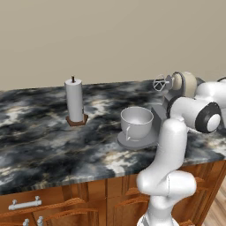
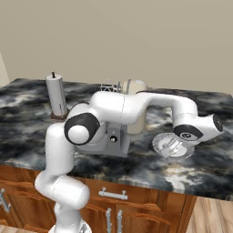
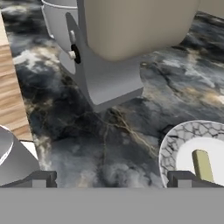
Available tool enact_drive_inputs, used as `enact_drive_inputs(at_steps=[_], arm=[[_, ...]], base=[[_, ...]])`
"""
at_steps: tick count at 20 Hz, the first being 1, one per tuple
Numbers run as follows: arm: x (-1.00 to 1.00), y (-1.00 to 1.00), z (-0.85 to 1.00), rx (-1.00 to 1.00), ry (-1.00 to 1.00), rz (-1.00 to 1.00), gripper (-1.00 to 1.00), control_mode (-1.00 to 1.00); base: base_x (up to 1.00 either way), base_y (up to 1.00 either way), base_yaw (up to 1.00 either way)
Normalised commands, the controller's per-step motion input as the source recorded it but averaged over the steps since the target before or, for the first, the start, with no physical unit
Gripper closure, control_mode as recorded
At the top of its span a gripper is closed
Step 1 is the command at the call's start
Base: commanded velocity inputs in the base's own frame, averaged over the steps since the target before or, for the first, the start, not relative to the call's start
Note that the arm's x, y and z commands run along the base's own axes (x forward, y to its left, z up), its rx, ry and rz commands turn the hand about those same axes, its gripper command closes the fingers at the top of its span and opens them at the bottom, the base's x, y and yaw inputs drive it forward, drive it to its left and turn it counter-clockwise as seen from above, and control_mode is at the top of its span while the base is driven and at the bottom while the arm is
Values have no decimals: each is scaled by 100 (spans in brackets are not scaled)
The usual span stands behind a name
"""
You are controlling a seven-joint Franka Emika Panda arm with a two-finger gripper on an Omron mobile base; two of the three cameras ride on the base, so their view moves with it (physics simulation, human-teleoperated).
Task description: Add butter and sugar cubes to the stand mixer bowl and then turn on the stand mixer to begin making frosting.
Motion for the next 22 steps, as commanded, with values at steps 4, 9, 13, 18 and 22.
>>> enact_drive_inputs(at_steps=[4,9,13,18,22], arm=[[6,0,-4,10,-3,0,-100,-100],[22,2,0,8,0,0,-100,-100],[22,10,0,6,0,0,-100,-100],[13,19,-10,3,0,-2,-100,-100],[16,35,-34,0,0,-7,-100,-100]], base=[[0,0,0],[0,0,0],[0,0,0],[0,0,0],[0,0,0]])
